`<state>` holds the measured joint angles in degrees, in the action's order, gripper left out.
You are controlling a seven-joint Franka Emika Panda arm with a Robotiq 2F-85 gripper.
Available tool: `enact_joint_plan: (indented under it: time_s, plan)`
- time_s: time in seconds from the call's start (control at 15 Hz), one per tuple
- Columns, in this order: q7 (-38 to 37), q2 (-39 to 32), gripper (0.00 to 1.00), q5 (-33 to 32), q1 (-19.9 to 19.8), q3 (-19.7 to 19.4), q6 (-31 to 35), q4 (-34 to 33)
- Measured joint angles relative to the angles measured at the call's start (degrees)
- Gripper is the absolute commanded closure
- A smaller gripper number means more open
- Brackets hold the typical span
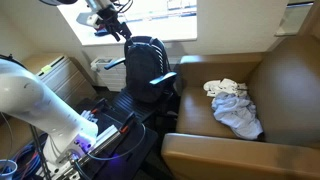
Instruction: Take the bag on the chair and put it on the couch
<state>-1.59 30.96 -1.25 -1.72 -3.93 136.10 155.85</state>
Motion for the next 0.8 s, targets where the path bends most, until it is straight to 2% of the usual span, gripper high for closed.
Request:
enact_joint_plan:
  time_s: [0.33,0.4,0.53,0.67,0.8]
  plan:
    - [0.04,-0.18,0.0,1.01,0.36,0.08,0.55,-0.01]
    - [0.2,-1.21,0.0,4.15,2.19,0.46,3.22,-0.15]
    - [1.37,-5.06,0.0,9.8,8.47,1.81,9.16,-1.59]
    - [1.91,-9.57,0.0,12.09,14.11,4.55,13.9,-4.43]
    - [1.9,-14.73,0.0,12.91,17.86,7.76,18.32,-8.31]
